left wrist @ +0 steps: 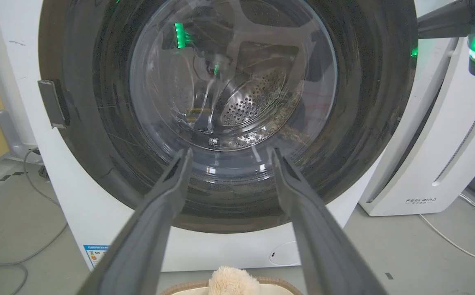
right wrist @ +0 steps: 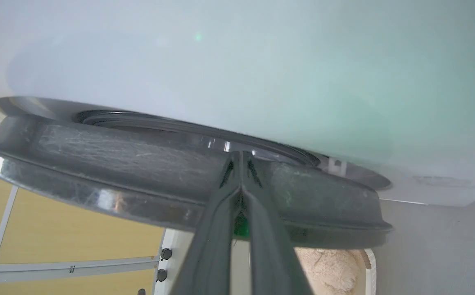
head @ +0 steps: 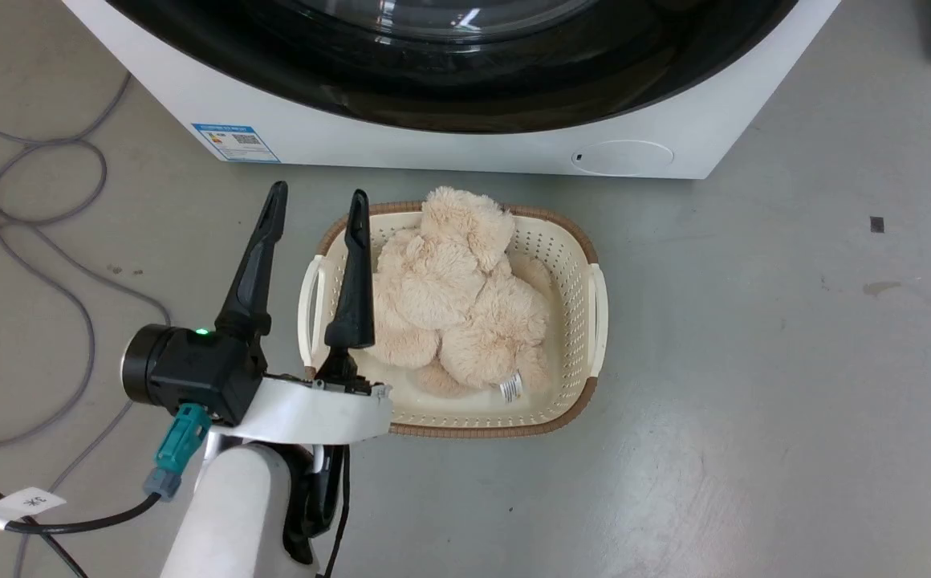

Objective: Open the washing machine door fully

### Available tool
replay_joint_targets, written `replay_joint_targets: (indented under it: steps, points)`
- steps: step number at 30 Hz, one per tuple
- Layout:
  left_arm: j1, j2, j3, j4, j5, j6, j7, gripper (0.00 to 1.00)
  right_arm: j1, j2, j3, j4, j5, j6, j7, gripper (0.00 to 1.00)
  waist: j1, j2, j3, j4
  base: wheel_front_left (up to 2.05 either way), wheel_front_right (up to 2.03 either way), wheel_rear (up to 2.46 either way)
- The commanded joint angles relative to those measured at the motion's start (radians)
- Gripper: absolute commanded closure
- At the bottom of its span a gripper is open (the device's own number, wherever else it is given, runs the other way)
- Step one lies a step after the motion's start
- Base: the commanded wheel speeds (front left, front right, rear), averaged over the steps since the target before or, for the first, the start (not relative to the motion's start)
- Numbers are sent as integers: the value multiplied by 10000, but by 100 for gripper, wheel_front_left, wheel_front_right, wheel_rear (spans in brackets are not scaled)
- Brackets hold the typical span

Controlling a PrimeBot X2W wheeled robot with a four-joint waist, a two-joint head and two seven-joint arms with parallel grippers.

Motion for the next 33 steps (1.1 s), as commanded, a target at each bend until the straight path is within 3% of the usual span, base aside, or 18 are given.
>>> replay_joint_targets:
  steps: [1, 17, 33]
  points:
    - [-152, 16, -25, -13, -44, 66, -59, 0, -144, 70, 54, 47, 137, -4, 98, 100, -1, 0, -18, 0, 0, 0, 0]
    - [88, 16, 30, 206, 31, 37, -59, 0, 1053, 91, 133, -646, 437, -4, 1511, 100, -1, 0, -463, -87, 0, 0, 0]
    - [879, 16, 224, 787, 273, -47, -59, 0, 3138, 92, 172, -2032, 994, -4, 3041, 100, -1, 0, -1646, -236, 0, 0, 0]
